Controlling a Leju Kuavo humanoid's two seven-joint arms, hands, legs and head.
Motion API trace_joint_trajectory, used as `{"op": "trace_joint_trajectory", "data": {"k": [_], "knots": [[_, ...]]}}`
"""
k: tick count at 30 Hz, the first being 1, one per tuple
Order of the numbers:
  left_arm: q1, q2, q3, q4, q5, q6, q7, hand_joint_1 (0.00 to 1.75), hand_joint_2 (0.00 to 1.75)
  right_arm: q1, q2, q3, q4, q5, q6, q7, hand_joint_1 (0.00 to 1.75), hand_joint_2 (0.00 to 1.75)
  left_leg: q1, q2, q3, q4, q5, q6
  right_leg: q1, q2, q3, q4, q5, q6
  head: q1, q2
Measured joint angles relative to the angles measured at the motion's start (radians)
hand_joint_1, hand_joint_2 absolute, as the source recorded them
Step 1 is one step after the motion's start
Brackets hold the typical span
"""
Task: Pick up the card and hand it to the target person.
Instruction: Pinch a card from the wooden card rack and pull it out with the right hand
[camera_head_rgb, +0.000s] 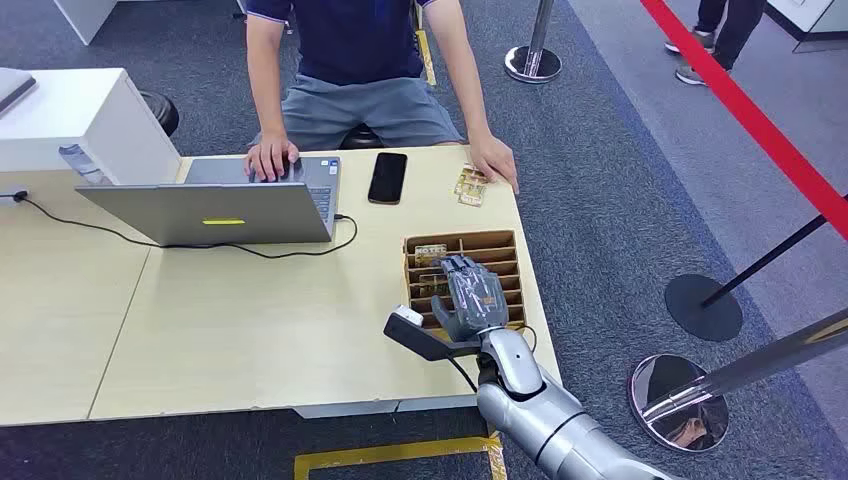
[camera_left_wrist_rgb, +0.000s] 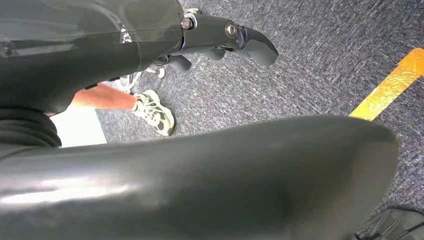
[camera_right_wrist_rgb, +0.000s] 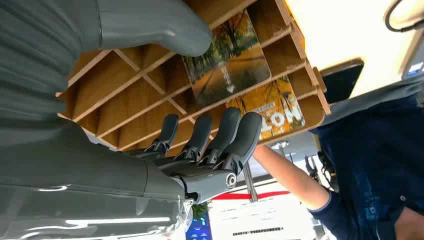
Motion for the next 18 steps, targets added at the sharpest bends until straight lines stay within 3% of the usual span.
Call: {"op": "trace_joint_trajectory", "data": {"k": [10, 18], "knots": [[-0.003, 0.000, -0.001, 0.000, 0.000, 0.000, 0.001, 0.00, 0.00, -0.018, 0.009, 0.000, 0.035, 0.000, -0.006, -0.003, 0.89, 1.75, 0.000, 0.000, 0.000, 0.000, 0.000, 0.000, 0.000, 0.000, 0.000, 0.000, 0.000, 0.000, 0.000, 0.000], [-0.005, 0.000, -0.006, 0.000, 0.000, 0.000, 0.001, 0.00, 0.00, -0.026, 0.015, 0.000, 0.051, 0.002, -0.008, -0.003, 1.29, 1.75, 0.000, 0.000, 0.001, 0.000, 0.000, 0.000, 0.000, 0.000, 0.000, 0.000, 0.000, 0.000, 0.000, 0.000]]}}
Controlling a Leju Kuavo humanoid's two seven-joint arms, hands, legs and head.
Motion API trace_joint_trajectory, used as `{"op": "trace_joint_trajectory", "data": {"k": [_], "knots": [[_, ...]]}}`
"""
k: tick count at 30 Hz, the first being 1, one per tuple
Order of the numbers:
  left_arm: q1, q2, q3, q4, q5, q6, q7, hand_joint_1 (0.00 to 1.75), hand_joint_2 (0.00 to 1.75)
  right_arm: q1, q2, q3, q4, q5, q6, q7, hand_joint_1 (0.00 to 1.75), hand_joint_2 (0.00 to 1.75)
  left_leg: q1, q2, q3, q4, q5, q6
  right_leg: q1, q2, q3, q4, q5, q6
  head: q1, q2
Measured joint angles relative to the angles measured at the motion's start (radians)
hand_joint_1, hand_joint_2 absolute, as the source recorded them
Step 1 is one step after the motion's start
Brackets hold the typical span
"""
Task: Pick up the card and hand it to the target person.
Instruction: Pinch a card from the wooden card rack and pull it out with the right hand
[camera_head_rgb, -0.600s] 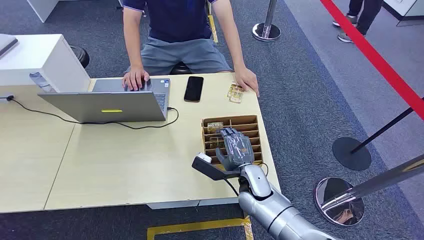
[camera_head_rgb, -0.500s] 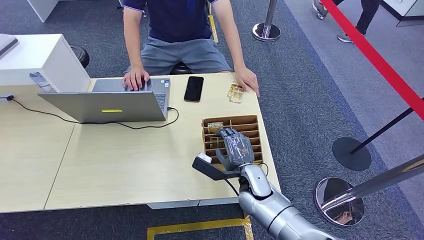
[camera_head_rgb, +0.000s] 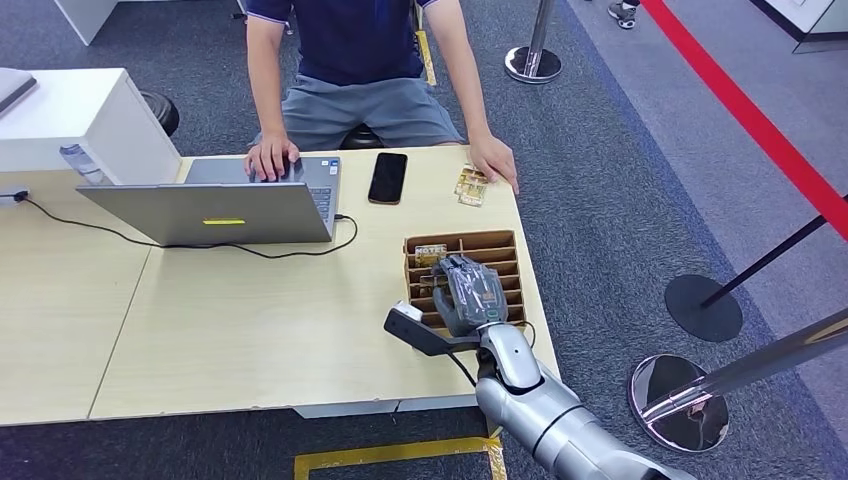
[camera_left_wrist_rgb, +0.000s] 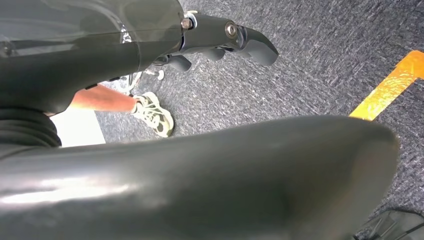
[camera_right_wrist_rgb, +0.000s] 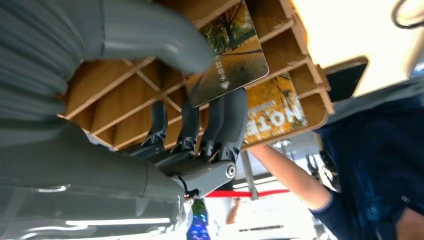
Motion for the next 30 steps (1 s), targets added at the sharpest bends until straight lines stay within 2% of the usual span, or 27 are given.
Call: {"op": "trace_joint_trajectory", "data": {"k": [5, 10, 16, 20, 30], "knots": [[0.000, 0.000, 0.000, 0.000, 0.000, 0.000, 0.000, 0.00, 0.00, -0.002, 0.001, 0.000, 0.008, 0.002, -0.001, 0.000, 1.33, 1.75, 0.000, 0.000, 0.000, 0.000, 0.000, 0.000, 0.000, 0.000, 0.000, 0.000, 0.000, 0.000, 0.000, 0.000], [-0.001, 0.000, 0.000, 0.000, 0.000, 0.000, 0.000, 0.00, 0.00, -0.003, 0.003, 0.000, 0.013, 0.004, -0.001, 0.000, 1.29, 1.75, 0.000, 0.000, 0.000, 0.000, 0.000, 0.000, 0.000, 0.000, 0.000, 0.000, 0.000, 0.000, 0.000, 0.000], [-0.001, 0.000, 0.000, 0.000, 0.000, 0.000, 0.000, 0.00, 0.00, -0.005, 0.003, 0.000, 0.018, 0.007, -0.001, 0.002, 1.35, 1.75, 0.000, 0.000, 0.000, 0.000, 0.000, 0.000, 0.000, 0.000, 0.000, 0.000, 0.000, 0.000, 0.000, 0.000], [-0.001, -0.002, -0.001, 0.000, 0.001, -0.001, 0.000, 0.00, 1.75, -0.007, 0.004, 0.001, 0.022, 0.010, -0.001, 0.003, 1.40, 1.75, 0.000, 0.000, 0.000, 0.000, 0.000, 0.000, 0.000, 0.000, 0.000, 0.000, 0.000, 0.000, 0.000, 0.000], [-0.006, -0.004, -0.001, 0.000, 0.001, -0.005, -0.006, 0.00, 1.75, -0.011, 0.004, 0.001, 0.029, 0.003, -0.010, 0.001, 1.40, 1.75, 0.000, 0.000, 0.000, 0.000, 0.000, 0.000, 0.000, 0.000, 0.000, 0.000, 0.000, 0.000, 0.000, 0.000]]}}
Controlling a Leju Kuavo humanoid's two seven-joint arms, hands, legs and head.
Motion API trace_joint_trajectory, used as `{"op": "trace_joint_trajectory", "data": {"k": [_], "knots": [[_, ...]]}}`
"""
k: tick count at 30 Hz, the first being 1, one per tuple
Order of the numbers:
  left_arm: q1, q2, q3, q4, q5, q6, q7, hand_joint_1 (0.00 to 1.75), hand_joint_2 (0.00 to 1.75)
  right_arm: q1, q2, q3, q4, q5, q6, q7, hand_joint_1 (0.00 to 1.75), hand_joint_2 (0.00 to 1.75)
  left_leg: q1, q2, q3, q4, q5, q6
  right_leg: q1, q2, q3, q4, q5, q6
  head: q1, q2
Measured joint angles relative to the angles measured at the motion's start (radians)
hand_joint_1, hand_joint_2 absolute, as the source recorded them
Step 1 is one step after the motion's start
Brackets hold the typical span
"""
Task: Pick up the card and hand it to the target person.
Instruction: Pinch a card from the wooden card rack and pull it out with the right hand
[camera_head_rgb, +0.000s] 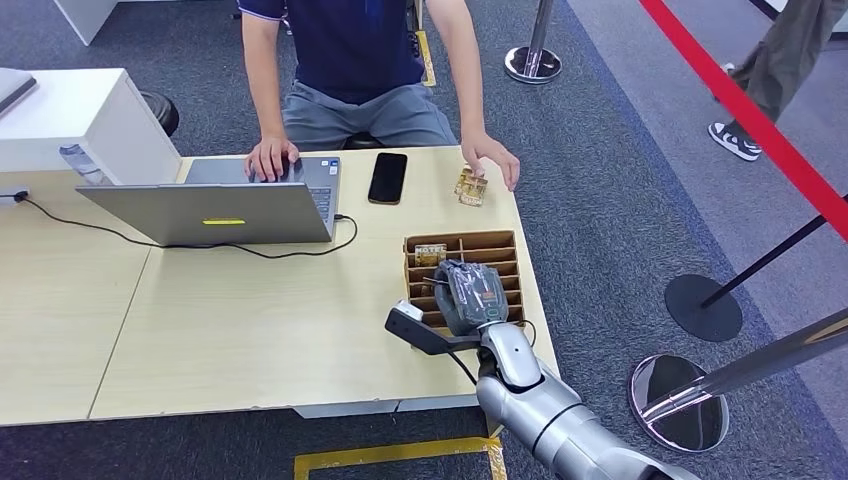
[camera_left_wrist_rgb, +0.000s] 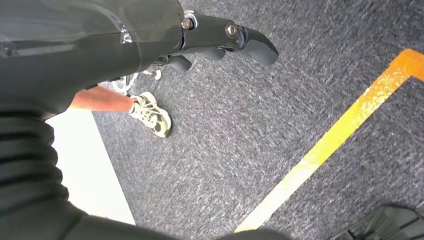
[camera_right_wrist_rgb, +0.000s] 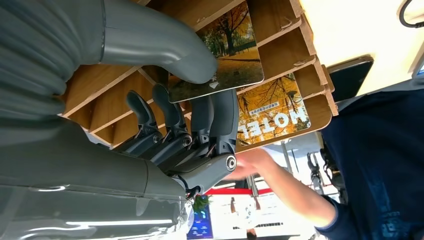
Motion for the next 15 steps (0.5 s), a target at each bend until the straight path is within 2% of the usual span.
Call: {"op": "trace_joint_trajectory", "data": {"k": [10, 15], "knots": [[0.002, -0.001, 0.000, 0.000, 0.005, 0.001, 0.003, 0.00, 1.75, -0.013, -0.005, -0.016, -0.025, -0.092, -0.026, -0.018, 1.40, 1.75, 0.000, 0.000, 0.000, 0.000, 0.000, 0.000, 0.000, 0.000, 0.000, 0.000, 0.000, 0.000, 0.000, 0.000], [0.011, -0.001, 0.000, 0.000, 0.018, 0.005, 0.003, 0.00, 1.75, -0.015, -0.015, -0.059, -0.092, -0.254, 0.002, -0.074, 1.40, 1.75, 0.000, 0.000, 0.000, 0.000, 0.000, 0.000, 0.000, 0.000, 0.000, 0.000, 0.000, 0.000, 0.000, 0.000]]}}
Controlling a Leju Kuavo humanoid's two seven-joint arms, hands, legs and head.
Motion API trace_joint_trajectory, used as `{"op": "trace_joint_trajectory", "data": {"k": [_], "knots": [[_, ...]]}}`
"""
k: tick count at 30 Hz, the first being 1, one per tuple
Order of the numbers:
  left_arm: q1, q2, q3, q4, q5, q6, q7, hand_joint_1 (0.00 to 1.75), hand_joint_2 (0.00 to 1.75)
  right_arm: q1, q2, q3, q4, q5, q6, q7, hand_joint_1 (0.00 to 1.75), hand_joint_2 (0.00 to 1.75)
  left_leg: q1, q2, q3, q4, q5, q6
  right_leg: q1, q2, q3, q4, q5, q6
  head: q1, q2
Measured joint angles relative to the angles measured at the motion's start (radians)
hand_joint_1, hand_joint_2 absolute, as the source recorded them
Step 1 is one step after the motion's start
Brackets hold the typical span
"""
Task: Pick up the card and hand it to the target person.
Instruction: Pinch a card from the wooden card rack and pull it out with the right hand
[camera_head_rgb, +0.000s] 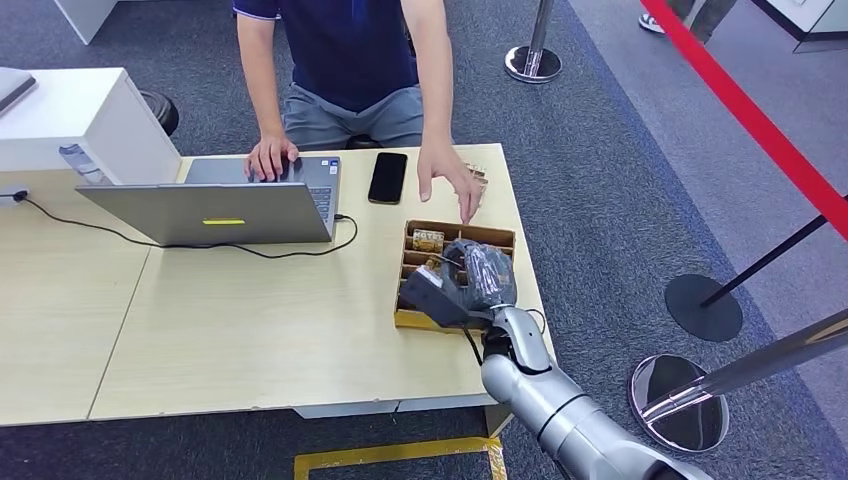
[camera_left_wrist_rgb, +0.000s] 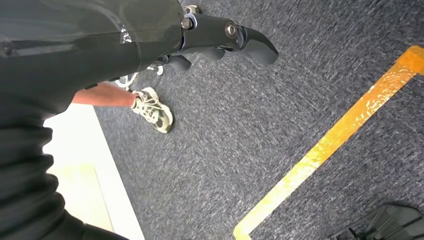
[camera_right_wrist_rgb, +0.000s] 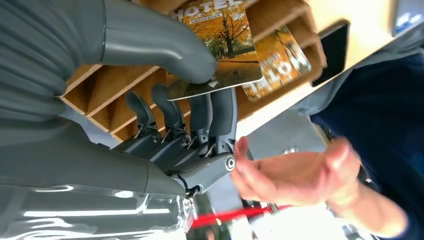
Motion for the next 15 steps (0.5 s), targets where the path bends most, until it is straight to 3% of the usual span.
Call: {"op": "trace_joint_trajectory", "data": {"k": [9, 15], "knots": [[0.005, 0.004, 0.000, 0.000, 0.016, 0.001, -0.010, 0.00, 1.75, -0.033, -0.030, -0.084, -0.154, -0.265, 0.098, -0.077, 1.40, 1.75, 0.000, 0.000, 0.000, 0.000, 0.000, 0.000, 0.000, 0.000, 0.000, 0.000, 0.000, 0.000, 0.000, 0.000], [0.000, 0.008, 0.000, 0.000, 0.019, -0.004, -0.014, 0.00, 1.75, -0.074, -0.045, -0.127, -0.233, -0.372, 0.143, -0.107, 1.40, 1.75, 0.000, 0.000, 0.000, 0.000, 0.000, 0.000, 0.000, 0.000, 0.000, 0.000, 0.000, 0.000, 0.000, 0.000]]}}
